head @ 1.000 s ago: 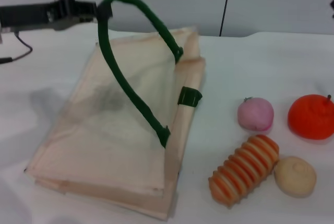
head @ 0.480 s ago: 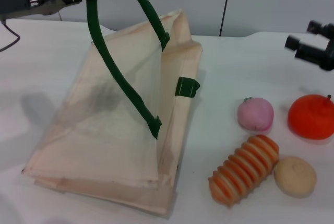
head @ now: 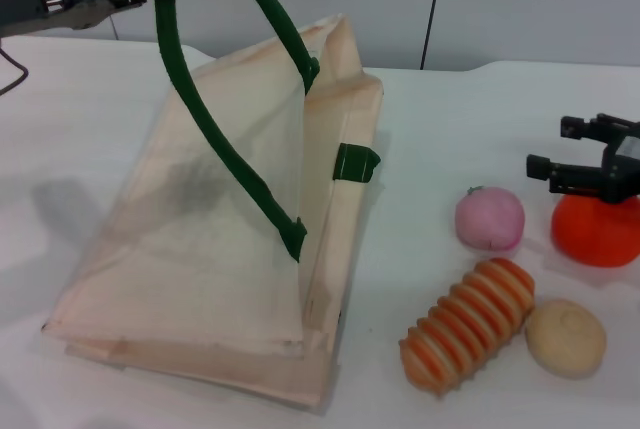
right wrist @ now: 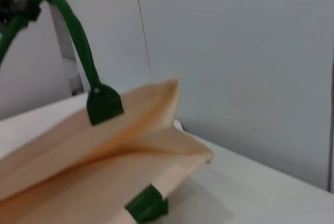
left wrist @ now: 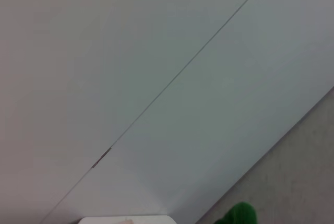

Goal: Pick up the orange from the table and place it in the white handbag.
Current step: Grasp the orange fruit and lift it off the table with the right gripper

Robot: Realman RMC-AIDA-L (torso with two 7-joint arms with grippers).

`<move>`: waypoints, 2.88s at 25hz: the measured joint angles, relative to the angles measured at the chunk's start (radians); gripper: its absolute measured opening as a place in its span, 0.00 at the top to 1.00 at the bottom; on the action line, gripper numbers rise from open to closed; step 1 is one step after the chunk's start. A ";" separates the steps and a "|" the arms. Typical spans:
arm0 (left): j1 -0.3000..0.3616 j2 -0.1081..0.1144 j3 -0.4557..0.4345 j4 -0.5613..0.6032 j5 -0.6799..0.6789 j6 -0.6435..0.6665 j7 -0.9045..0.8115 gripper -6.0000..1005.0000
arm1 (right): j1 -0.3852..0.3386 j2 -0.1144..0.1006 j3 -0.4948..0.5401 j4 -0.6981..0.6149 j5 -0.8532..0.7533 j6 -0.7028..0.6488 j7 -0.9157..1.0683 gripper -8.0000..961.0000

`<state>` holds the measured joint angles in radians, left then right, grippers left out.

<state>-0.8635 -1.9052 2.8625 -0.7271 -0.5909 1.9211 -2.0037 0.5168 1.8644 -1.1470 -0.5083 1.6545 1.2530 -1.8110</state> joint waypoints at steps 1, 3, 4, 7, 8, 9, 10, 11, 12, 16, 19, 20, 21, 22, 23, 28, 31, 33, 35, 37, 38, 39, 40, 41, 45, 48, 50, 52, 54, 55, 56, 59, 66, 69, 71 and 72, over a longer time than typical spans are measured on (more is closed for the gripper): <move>0.000 0.000 0.000 0.000 0.000 0.000 0.000 0.87 | 0.001 0.000 0.017 0.000 -0.029 0.000 0.007 0.07; 0.000 0.000 0.000 0.000 0.000 -0.001 -0.001 0.87 | 0.003 -0.001 0.076 -0.001 -0.121 0.000 0.023 0.07; 0.000 0.000 0.000 0.000 0.000 -0.001 -0.001 0.87 | 0.003 -0.001 0.076 -0.001 -0.121 0.000 0.023 0.07; 0.000 0.000 0.000 0.000 -0.001 -0.002 -0.001 0.87 | 0.006 -0.004 0.135 -0.006 -0.207 0.001 0.045 0.07; 0.000 0.000 0.000 0.000 -0.001 -0.003 -0.002 0.87 | 0.006 -0.006 0.151 -0.010 -0.238 0.001 0.060 0.07; 0.000 0.000 0.000 0.000 -0.001 -0.003 -0.002 0.87 | 0.007 -0.007 0.163 -0.014 -0.264 0.002 0.071 0.07; 0.000 0.000 0.000 0.000 -0.001 -0.003 -0.002 0.87 | 0.007 -0.007 0.174 -0.020 -0.293 0.002 0.084 0.07; 0.000 0.000 0.000 0.000 -0.001 -0.004 -0.003 0.87 | 0.007 -0.007 0.188 -0.024 -0.323 0.002 0.093 0.07; 0.000 0.000 0.000 0.000 -0.001 -0.004 -0.003 0.87 | 0.007 -0.007 0.198 -0.026 -0.346 0.002 0.097 0.07; 0.002 0.000 0.000 0.000 -0.001 -0.004 -0.003 0.87 | 0.009 0.000 0.248 -0.032 -0.445 0.002 0.117 0.07; 0.004 0.000 0.000 0.000 -0.010 -0.004 -0.004 0.87 | 0.011 0.003 0.272 -0.043 -0.494 0.001 0.135 0.07; 0.004 0.000 0.000 0.000 -0.013 -0.004 -0.004 0.87 | 0.011 0.004 0.274 -0.046 -0.501 0.000 0.138 0.07; 0.005 0.000 0.000 0.000 -0.015 -0.003 -0.005 0.87 | 0.011 0.006 0.274 -0.048 -0.506 -0.001 0.140 0.07; 0.005 0.000 0.000 0.000 -0.015 -0.003 -0.005 0.87 | 0.011 0.007 0.275 -0.050 -0.510 -0.002 0.141 0.07; 0.006 0.000 0.000 0.000 -0.016 -0.003 -0.005 0.87 | 0.011 0.009 0.275 -0.051 -0.514 -0.003 0.141 0.07; 0.006 0.000 0.000 0.000 -0.016 -0.002 -0.006 0.87 | 0.011 0.013 0.275 -0.054 -0.533 -0.008 0.142 0.08; 0.006 0.000 0.000 0.000 -0.016 -0.002 -0.007 0.87 | 0.011 0.015 0.276 -0.066 -0.535 -0.005 0.143 0.13; 0.006 0.000 0.000 0.000 -0.016 -0.002 -0.007 0.87 | 0.009 0.019 0.276 -0.079 -0.536 -0.001 0.143 0.17; 0.006 0.000 0.000 0.000 -0.016 -0.001 -0.007 0.87 | 0.007 0.022 0.276 -0.091 -0.542 0.000 0.146 0.20; 0.006 0.000 0.000 0.000 -0.016 0.000 -0.008 0.87 | 0.005 0.025 0.276 -0.104 -0.554 0.001 0.150 0.24; 0.006 0.000 0.000 0.000 -0.016 0.000 -0.008 0.87 | 0.005 0.027 0.276 -0.110 -0.560 0.002 0.152 0.26; 0.006 0.000 0.000 0.000 -0.016 0.000 -0.008 0.87 | 0.004 0.030 0.276 -0.116 -0.569 0.003 0.153 0.28; 0.006 0.000 0.000 0.000 -0.016 0.000 -0.009 0.87 | 0.004 0.033 0.276 -0.122 -0.577 0.005 0.154 0.30; 0.006 0.000 0.000 0.000 -0.016 0.000 -0.009 0.87 | 0.004 0.035 0.276 -0.127 -0.585 0.007 0.155 0.34; 0.006 0.000 0.000 0.000 -0.022 0.000 -0.010 0.87 | 0.004 0.038 0.276 -0.138 -0.600 0.013 0.160 0.49; 0.006 0.000 0.000 0.000 -0.024 0.000 -0.010 0.87 | 0.003 0.038 0.276 -0.142 -0.605 0.017 0.166 0.56; 0.006 0.000 0.000 0.000 -0.024 0.000 -0.010 0.87 | 0.003 0.038 0.277 -0.143 -0.607 0.025 0.168 0.58; 0.007 0.000 0.000 0.000 -0.025 -0.001 -0.010 0.87 | 0.004 0.037 0.285 -0.143 -0.611 0.029 0.174 0.60; 0.007 0.000 0.000 0.000 -0.025 -0.001 -0.011 0.87 | 0.005 0.036 0.298 -0.144 -0.615 0.033 0.177 0.62; 0.007 0.000 0.000 0.000 -0.026 -0.001 -0.011 0.87 | 0.005 0.036 0.305 -0.145 -0.616 0.036 0.177 0.63; 0.007 0.000 0.000 0.000 -0.026 -0.001 -0.011 0.87 | 0.004 0.035 0.313 -0.149 -0.616 0.041 0.175 0.64; 0.008 0.001 0.000 0.000 -0.027 -0.001 -0.012 0.87 | 0.003 0.035 0.314 -0.154 -0.616 0.044 0.174 0.66; 0.008 0.002 0.000 0.000 -0.027 0.001 -0.012 0.87 | 0.003 0.033 0.314 -0.156 -0.616 0.053 0.172 0.70; 0.008 0.002 0.000 0.000 -0.027 0.001 -0.012 0.87 | 0.001 0.035 0.323 -0.167 -0.616 0.054 0.162 0.73; 0.008 0.002 0.000 0.000 -0.027 0.001 -0.012 0.87 | -0.004 0.040 0.337 -0.179 -0.616 0.059 0.151 0.74; 0.008 0.002 0.000 0.000 -0.027 0.001 -0.012 0.87 | -0.006 0.042 0.345 -0.183 -0.616 0.061 0.148 0.75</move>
<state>-0.8559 -1.9036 2.8624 -0.7271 -0.6182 1.9221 -2.0156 0.5104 1.9061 -0.8019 -0.6916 1.0383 1.3141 -1.6626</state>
